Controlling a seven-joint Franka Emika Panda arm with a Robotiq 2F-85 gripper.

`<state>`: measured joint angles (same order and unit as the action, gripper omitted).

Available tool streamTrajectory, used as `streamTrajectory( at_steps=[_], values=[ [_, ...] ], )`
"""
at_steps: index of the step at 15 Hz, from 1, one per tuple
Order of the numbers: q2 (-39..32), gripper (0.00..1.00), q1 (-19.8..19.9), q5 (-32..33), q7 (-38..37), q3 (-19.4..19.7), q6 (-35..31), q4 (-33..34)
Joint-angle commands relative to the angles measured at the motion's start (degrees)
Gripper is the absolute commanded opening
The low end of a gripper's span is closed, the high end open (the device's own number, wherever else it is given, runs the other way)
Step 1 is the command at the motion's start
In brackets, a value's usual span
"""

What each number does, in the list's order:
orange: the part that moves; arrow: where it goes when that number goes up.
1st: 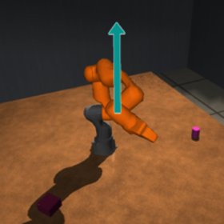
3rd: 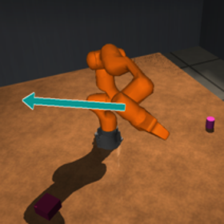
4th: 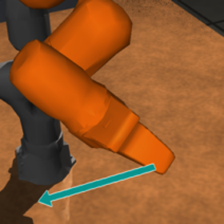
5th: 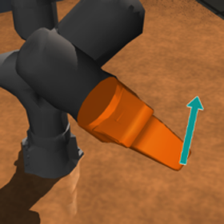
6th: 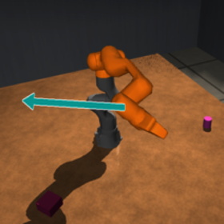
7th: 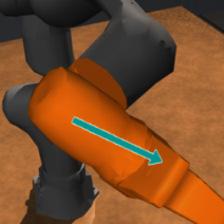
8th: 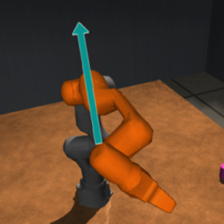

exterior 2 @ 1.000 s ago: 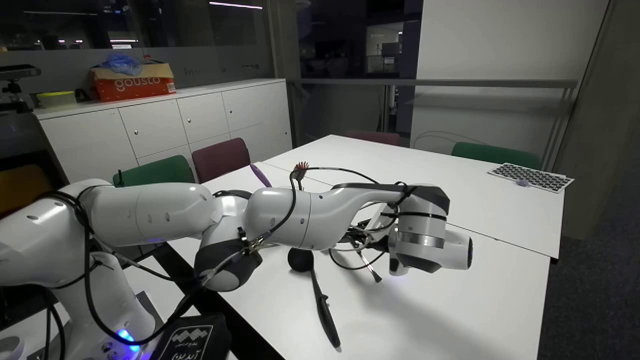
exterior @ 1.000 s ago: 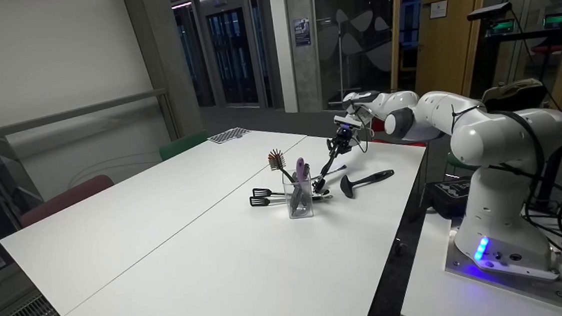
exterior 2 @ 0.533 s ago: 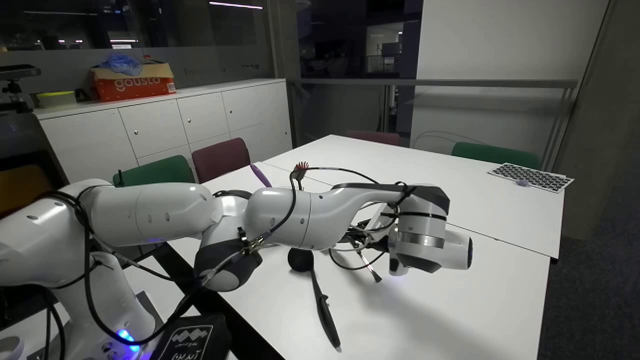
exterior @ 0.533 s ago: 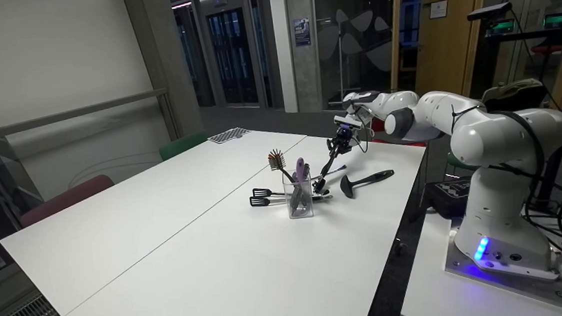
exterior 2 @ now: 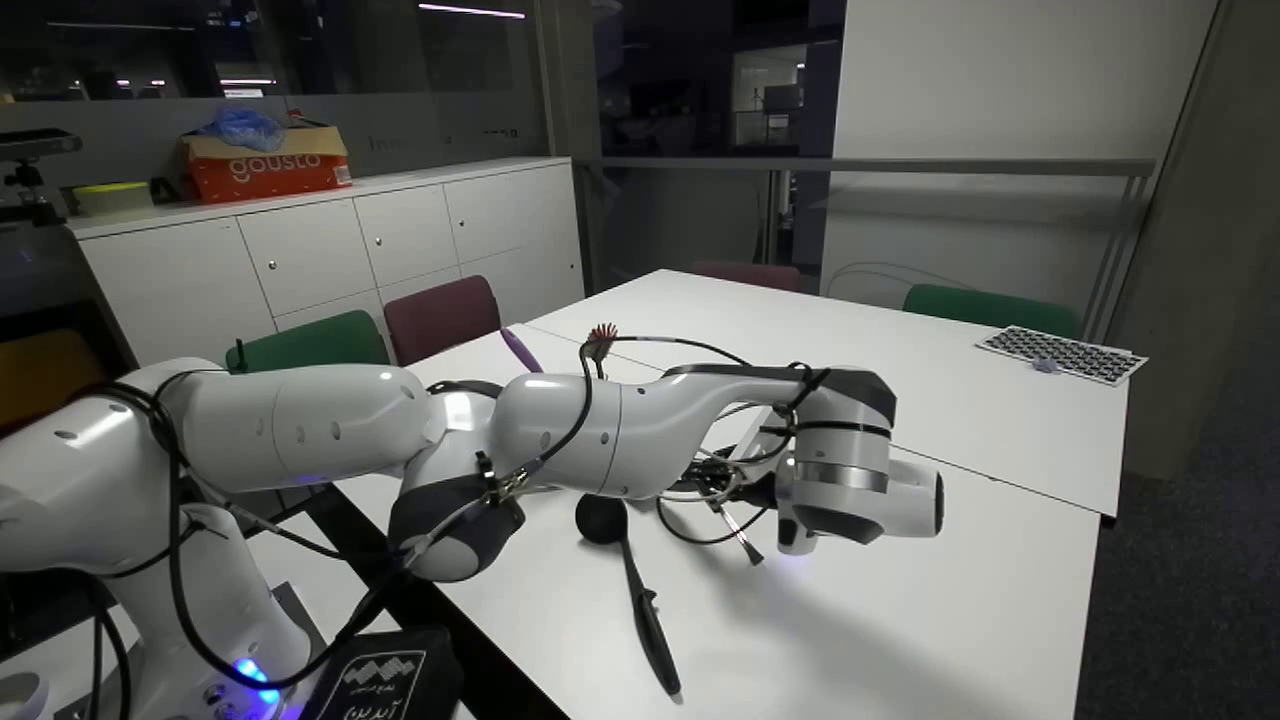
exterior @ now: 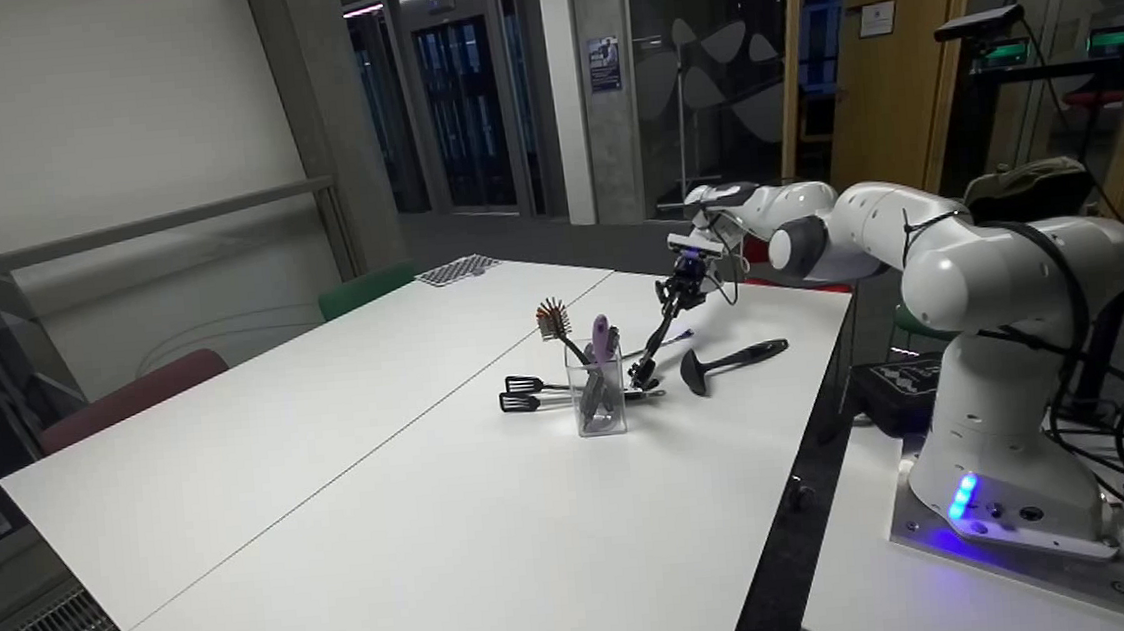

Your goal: Take the can open out of the holder and put it on the table

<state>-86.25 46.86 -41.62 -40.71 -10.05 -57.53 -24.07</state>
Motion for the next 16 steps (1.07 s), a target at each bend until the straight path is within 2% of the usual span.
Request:
streamTrajectory(
  at_steps=[1, 3, 4, 5, 10, 13, 14, 16],
  values=[
    [0.7, 0.03, -1.5, 4.4, -4.1, 3.0, 4.4, 0.4],
    [0.7, 0.03, -2.3, 6.8, -5.8, 4.0, 6.1, 0.6],
    [0.7, 0.38, -2.7, 8.1, -6.4, 4.4, 6.8, 0.8],
    [0.6, 0.39, -3.0, 9.5, -6.7, 4.6, 7.5, 1.0],
    [0.7, 0.74, -3.9, 15.3, -7.4, 5.3, 8.9, 2.8],
    [2.7, 0.96, -4.5, 19.2, -9.9, 7.4, 7.7, 5.0],
    [7.0, 1.0, -4.3, 20.4, -9.5, 7.8, 5.4, 2.0],
    [10.2, 1.0, -5.0, 22.3, -9.8, 8.5, 5.0, 3.0]
  ],
)
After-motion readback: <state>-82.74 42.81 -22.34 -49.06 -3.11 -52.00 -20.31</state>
